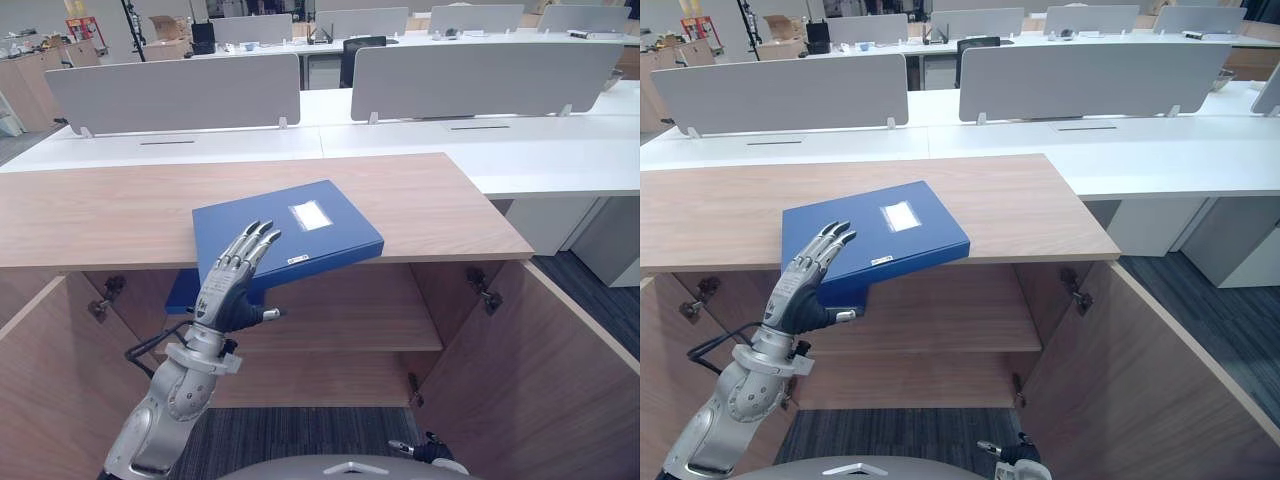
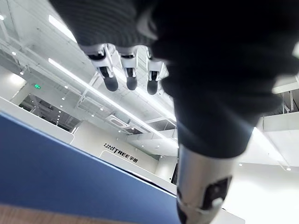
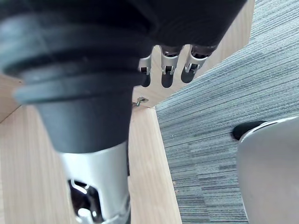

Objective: Walk over to the cabinet, pick up the folder, carry it to the office cabinet, place the folder inside the office cabinet, then close the office cabinet door

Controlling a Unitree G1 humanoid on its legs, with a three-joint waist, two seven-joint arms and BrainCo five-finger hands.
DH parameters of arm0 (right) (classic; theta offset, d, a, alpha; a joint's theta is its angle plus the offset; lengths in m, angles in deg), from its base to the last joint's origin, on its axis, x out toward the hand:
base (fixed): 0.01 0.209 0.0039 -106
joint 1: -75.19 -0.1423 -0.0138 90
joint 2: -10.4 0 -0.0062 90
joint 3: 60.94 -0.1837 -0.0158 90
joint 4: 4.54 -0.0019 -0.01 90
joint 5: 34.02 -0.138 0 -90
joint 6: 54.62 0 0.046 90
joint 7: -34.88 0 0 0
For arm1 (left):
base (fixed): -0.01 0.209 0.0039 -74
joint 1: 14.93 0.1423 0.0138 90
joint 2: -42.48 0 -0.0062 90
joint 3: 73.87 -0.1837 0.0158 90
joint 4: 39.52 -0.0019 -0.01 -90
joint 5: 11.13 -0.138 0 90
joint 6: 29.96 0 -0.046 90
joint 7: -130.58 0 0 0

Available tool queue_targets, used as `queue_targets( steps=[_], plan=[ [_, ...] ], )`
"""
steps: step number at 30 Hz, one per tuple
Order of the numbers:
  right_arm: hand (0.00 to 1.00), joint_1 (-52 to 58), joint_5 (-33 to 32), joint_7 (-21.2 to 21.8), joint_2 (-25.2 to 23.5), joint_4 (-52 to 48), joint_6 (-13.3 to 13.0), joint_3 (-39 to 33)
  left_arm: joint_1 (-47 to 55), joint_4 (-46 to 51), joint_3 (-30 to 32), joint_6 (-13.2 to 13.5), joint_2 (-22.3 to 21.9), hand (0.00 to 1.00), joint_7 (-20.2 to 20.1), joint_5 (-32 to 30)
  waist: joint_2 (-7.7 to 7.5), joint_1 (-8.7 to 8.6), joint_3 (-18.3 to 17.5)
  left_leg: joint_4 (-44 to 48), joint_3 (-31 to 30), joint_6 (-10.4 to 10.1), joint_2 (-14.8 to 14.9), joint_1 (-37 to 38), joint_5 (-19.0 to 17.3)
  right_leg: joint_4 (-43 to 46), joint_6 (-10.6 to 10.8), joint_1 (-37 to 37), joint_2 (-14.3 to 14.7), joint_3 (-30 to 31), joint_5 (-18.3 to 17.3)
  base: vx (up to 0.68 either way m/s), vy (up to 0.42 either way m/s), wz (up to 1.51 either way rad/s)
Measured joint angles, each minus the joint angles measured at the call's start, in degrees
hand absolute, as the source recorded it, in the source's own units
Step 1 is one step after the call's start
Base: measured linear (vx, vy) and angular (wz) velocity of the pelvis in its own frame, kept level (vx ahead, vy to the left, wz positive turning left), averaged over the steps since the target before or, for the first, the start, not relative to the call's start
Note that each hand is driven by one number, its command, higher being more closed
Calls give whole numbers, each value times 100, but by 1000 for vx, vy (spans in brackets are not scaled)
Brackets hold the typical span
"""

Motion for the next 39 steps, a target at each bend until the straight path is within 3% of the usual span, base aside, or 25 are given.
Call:
queue_targets(
  steps=[11, 24, 25, 31, 39],
  plan=[
    [0, -6, -18, 3, 13, -17, 11, 114, -162, -564, 84, -451, -205, 0, 297, -758, -68, 12, 17, -8, -94, 0, -17, 97, 0, -89, -90, 104, 2, -55, -41, 0, -2, 1],
    [0, 0, -16, 14, -24, -22, 37, 113, -244, -974, 145, -674, -256, 0, 281, -1223, -170, -64, 26, -8, -147, -32, -13, 88, -40, -412, -27, 286, 14, -157, 80, 14, -2, 3],
    [0, 1, -17, 14, -23, -25, 37, 113, -293, -1041, 193, -694, -257, 100, 283, -1315, -170, -71, 26, -8, -147, -35, -8, 86, -43, -426, -27, 291, 19, -157, 84, 0, 0, 0],
    [0, 4, -20, 20, -18, -42, 50, 110, -530, -1261, 353, -872, -255, 100, 309, -1589, -166, -127, 25, -8, -141, -50, 2, 78, -56, -451, -29, 293, 29, -155, 85, 0, 0, 0],
    [0, 23, -61, 58, -18, -181, 51, 106, -864, -1400, 636, -914, -233, 100, 437, -1866, -145, -200, 15, -8, -117, -77, 14, 77, -89, -501, -31, 303, 44, -136, 86, 0, 0, 0]
  ],
)
